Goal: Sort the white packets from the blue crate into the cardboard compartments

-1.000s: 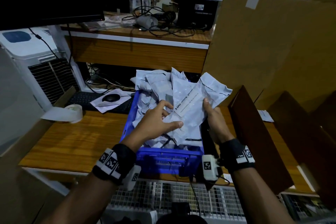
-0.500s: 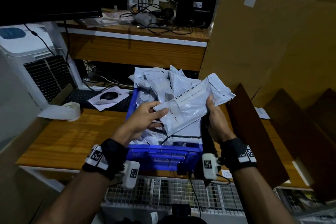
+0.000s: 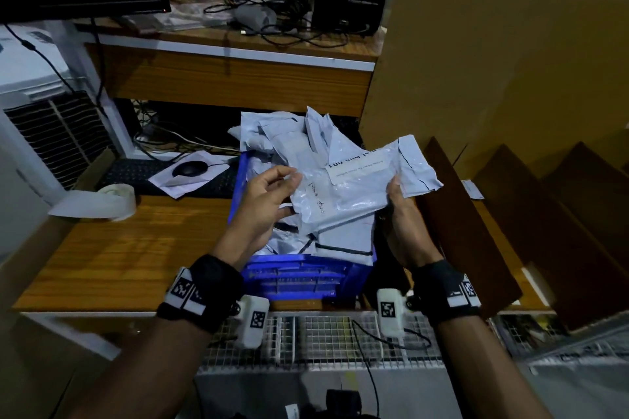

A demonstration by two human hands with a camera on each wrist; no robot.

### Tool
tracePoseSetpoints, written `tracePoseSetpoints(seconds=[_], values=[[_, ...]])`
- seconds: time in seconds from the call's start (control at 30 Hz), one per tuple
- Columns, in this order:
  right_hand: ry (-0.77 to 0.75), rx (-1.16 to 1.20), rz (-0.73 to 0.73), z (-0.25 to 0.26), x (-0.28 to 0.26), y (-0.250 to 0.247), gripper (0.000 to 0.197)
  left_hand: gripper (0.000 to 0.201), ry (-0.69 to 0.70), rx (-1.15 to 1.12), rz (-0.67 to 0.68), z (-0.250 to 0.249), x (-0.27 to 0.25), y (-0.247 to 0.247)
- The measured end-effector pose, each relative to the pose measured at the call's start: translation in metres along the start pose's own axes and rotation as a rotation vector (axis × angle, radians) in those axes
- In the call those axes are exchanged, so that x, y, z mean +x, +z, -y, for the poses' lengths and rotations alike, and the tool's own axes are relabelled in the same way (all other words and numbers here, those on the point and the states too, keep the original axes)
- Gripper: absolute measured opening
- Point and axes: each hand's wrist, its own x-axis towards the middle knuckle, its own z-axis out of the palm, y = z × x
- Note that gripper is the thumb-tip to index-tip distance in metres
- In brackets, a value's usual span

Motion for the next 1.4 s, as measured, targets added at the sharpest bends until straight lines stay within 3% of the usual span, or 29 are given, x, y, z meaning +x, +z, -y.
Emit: tracePoseSetpoints(seconds=[0.1, 0.23, 0.33, 0.4, 0.57, 0.73, 0.93, 1.07, 1.13, 1.23, 1.4], values=[[0.007, -0.019, -0.055, 0.002, -0.016, -0.006, 0.049, 0.008, 0.059, 0.055, -0.005, -0.006, 0.004, -0.006], [0.03, -0.095, -0.177, -0.003, -0.036, -0.022, 0.048, 0.012, 0.117, 0.171, 0.129, -0.02, 0.017, -0.016], [0.07, -0.123, -0.214, -0.009, -0.052, -0.037, 0.06, 0.018, 0.187, 0.313, 0.157, -0.032, 0.032, -0.02], [0.089, -0.159, -0.224, -0.011, -0.062, -0.044, 0.063, 0.018, 0.194, 0.462, 0.261, -0.043, 0.037, -0.021], [0.027, -0.381, -0.076, -0.018, -0.076, -0.047, 0.054, 0.013, 0.27, 0.844, 0.621, -0.066, 0.021, 0.013], [0.007, -0.48, 0.08, -0.014, -0.081, -0.038, 0.073, 0.011, 0.371, 0.984, 0.784, -0.069, 0.003, 0.062], [-0.095, -0.498, 0.071, -0.001, -0.103, -0.067, 0.062, 0.006, 0.447, 0.888, 0.717, -0.06, -0.019, 0.125], [-0.166, -0.482, -0.034, 0.018, -0.129, -0.12, 0.065, 0.024, 0.379, 0.623, 0.432, -0.043, -0.038, 0.17], [-0.209, -0.478, -0.094, 0.029, -0.145, -0.147, 0.066, 0.035, 0.298, 0.463, 0.369, -0.028, -0.054, 0.196], [-0.27, -0.512, -0.207, 0.047, -0.167, -0.186, 0.061, 0.046, 0.198, 0.323, 0.408, -0.003, -0.078, 0.237], [-0.347, -0.573, -0.324, 0.064, -0.205, -0.252, 0.061, 0.066, 0.108, 0.32, 0.542, 0.035, -0.114, 0.311]])
